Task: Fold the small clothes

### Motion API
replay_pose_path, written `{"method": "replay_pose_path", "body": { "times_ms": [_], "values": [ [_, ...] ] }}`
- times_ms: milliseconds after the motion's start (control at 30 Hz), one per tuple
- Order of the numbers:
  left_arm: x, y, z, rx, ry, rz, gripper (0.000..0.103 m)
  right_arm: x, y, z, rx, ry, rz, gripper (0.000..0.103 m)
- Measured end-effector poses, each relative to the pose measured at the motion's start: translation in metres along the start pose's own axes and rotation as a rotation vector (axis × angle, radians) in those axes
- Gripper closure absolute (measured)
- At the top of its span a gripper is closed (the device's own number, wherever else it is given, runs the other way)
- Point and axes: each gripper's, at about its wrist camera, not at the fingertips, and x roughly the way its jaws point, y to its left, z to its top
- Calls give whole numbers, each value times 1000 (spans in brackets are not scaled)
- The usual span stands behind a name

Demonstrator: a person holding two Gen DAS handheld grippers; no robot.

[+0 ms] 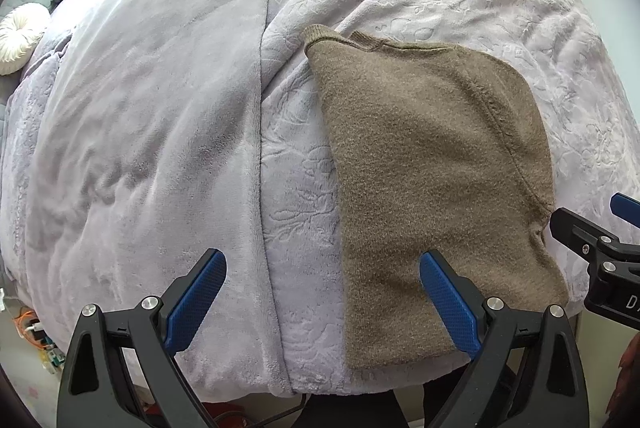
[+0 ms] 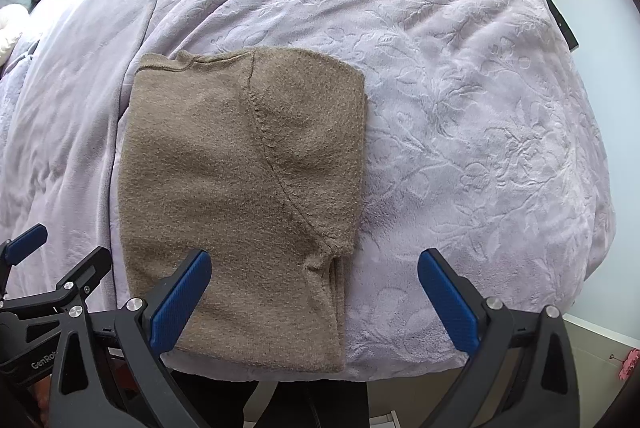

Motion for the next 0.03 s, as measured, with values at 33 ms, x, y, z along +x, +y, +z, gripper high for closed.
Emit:
{"method": "replay_pose_path", "body": {
  "times_ms": [33],
  "values": [
    [0,0,0,0,2,2,5,0,0,0,0,0,-1,0]
  ]
}}
